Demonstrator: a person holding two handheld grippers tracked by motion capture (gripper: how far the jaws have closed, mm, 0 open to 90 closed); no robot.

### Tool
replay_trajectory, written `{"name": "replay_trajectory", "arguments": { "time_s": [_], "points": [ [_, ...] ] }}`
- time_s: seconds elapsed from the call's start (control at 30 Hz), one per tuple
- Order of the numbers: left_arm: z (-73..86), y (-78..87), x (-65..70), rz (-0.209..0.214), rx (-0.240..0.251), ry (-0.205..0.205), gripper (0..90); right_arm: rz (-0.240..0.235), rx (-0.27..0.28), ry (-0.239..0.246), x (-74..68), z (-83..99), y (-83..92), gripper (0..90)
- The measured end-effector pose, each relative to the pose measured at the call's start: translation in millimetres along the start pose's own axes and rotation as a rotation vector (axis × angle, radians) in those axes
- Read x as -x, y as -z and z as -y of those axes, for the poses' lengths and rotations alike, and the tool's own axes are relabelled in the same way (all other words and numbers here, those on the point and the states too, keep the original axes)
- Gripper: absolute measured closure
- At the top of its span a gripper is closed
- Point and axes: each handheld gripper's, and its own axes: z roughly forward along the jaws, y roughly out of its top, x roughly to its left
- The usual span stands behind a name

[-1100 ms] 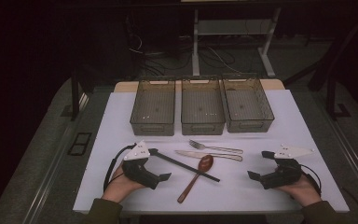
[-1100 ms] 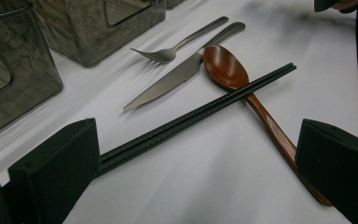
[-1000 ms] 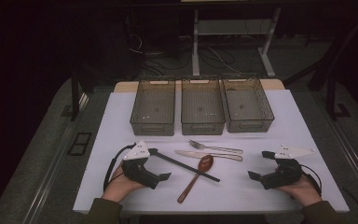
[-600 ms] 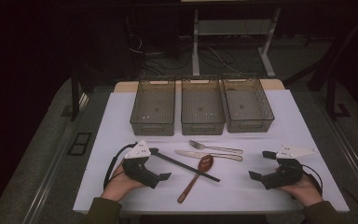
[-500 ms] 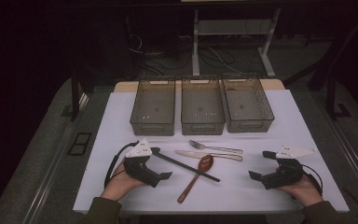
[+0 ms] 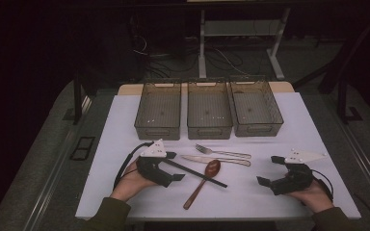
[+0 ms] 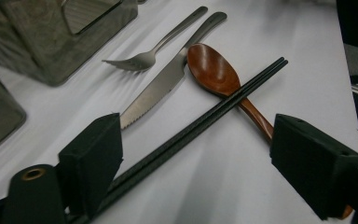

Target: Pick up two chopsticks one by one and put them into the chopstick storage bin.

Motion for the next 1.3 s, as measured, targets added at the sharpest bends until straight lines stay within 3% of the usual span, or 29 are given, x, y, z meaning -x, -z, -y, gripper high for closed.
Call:
{"name": "replay_trajectory", "arguments": {
  "time_s": [0.3,0.4,0.53,0.6,0.7,1.3],
  "points": [
    [-13.2,-15.6,-4.9,0.059,-0.05,-0.062,27.9,-0.004,0.002,-0.009,1.0,0.1,0.8,0.3],
    [-19.3,-22.1,-7.0,0.079,-0.099,-0.095,31.9,-0.006,0.003,-0.013,1.2,0.3,1.3,0.3],
    [-23.9,-26.2,-8.1,0.099,-0.125,-0.114,35.9,-0.006,0.005,-0.012,1.7,0.5,1.6,0.4],
    [-28.8,-30.9,-7.9,0.107,-0.166,-0.154,38.3,-0.009,0.006,-0.013,2.1,0.6,1.8,0.4],
    [-33.2,-35.5,-6.7,0.118,-0.196,-0.182,41.5,-0.012,0.004,-0.013,1.8,0.6,1.8,0.4],
    [-29.3,-56.5,-4.0,0.167,-0.247,-0.261,51.1,-0.021,0.003,-0.016,1.9,0.7,1.5,0.4]
  ]
}}
